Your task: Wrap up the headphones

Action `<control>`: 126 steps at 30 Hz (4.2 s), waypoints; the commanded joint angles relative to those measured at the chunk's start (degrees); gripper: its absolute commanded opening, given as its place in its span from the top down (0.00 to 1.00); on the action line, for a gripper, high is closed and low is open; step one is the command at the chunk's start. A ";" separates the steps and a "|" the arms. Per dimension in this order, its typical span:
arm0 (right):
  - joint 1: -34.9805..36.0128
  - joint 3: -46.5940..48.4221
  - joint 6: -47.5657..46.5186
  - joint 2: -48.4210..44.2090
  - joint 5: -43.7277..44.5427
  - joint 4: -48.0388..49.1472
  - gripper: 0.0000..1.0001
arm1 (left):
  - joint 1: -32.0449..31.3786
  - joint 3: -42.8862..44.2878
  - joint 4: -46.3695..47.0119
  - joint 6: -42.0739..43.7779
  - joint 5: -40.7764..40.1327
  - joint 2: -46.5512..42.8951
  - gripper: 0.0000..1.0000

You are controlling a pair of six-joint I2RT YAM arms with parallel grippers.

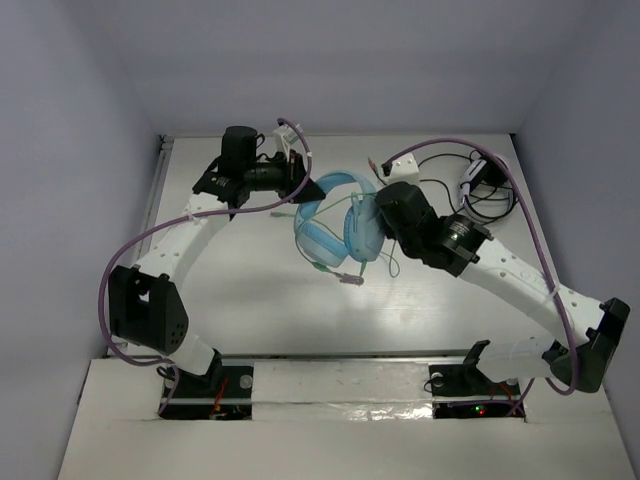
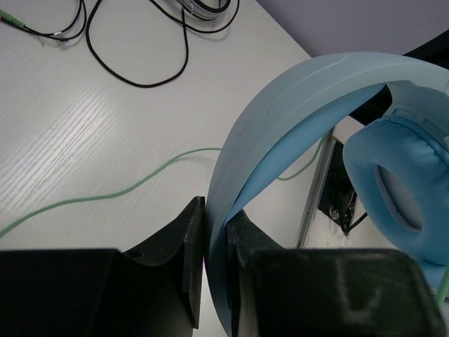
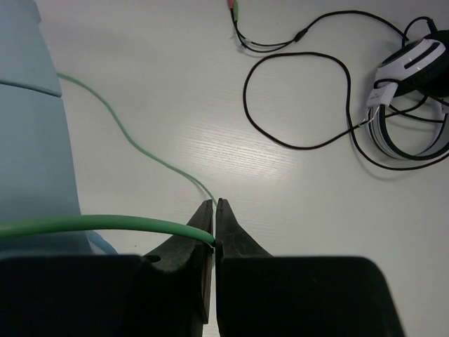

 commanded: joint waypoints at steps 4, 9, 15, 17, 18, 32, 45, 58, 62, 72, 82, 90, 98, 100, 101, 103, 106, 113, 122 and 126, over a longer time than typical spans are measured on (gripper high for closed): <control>-1.00 -2.76 0.95 -2.76 -0.15 8.00 1.00 | 0.24 -0.44 8.12 -9.05 9.69 -4.05 1.00; -2.58 -4.88 0.07 -4.87 -3.13 14.33 1.00 | 0.24 -0.79 12.43 -13.27 9.79 -4.75 1.00; -5.30 -8.74 -0.02 -8.91 -8.93 23.11 0.85 | 0.24 -2.46 16.55 -17.05 11.55 -6.07 1.00; -5.92 -9.71 0.59 -10.41 -11.82 26.37 0.81 | 0.24 -2.81 18.21 -19.42 11.37 -6.34 1.00; -5.92 -11.11 0.86 -10.93 -12.71 27.86 0.77 | 0.24 -2.81 18.75 -20.04 11.29 -6.51 1.00; -12.87 -24.55 4.81 -12.17 -34.15 55.44 0.58 | 0.76 -2.46 19.54 -25.84 8.91 -8.80 1.00; -16.90 -38.27 7.89 -7.00 -47.68 76.03 0.34 | 1.38 4.21 19.63 -33.40 1.97 -11.79 1.00; -20.25 -39.60 7.10 4.61 -52.88 86.58 0.34 | 2.43 6.85 21.30 -38.94 1.88 -12.14 1.00; -20.25 -38.89 6.92 7.78 -52.36 88.77 0.34 | 2.43 8.08 21.56 -39.55 1.71 -12.23 1.00; -20.25 -36.35 10.35 15.86 -53.57 96.95 0.41 | 2.43 10.02 22.53 -41.75 1.53 -11.43 1.00; -20.25 -35.63 15.09 21.76 -55.17 104.33 0.83 | 2.96 10.29 21.56 -41.58 -0.23 -11.26 1.00; -17.27 -36.17 16.51 15.70 -53.07 91.19 1.00 | 3.49 12.30 16.22 -38.78 -14.27 -8.80 1.00; -9.28 -38.54 15.28 3.59 -45.24 67.64 1.00 | 4.01 9.67 15.77 -37.63 -32.27 -6.34 1.00; -7.69 -38.37 14.93 1.55 -43.93 63.67 1.00 | 4.01 8.53 16.03 -37.36 -35.20 -6.08 1.00; -6.90 -38.11 14.58 0.76 -43.22 59.38 1.00 | 4.01 8.44 15.51 -36.75 -38.08 -5.90 1.00; -4.70 -37.49 14.05 -1.88 -41.03 55.32 1.00 | 4.01 8.88 14.10 -35.70 -41.69 -5.55 1.00; -3.47 -36.53 14.22 -3.82 -41.02 48.46 1.00 | 4.01 8.09 13.30 -34.20 -49.00 -5.63 1.00; -0.39 -29.42 13.70 -4.88 -41.02 31.69 1.00 | 1.82 1.08 13.38 -32.53 -63.49 -6.68 1.00; 4.61 -20.62 11.50 0.48 -36.63 20.77 1.00 | -2.83 -5.36 17.69 -36.21 -67.90 -6.60 1.00; 6.12 -17.98 11.06 1.98 -35.13 18.74 1.00 | -3.90 -6.24 17.44 -35.35 -69.83 -5.55 1.00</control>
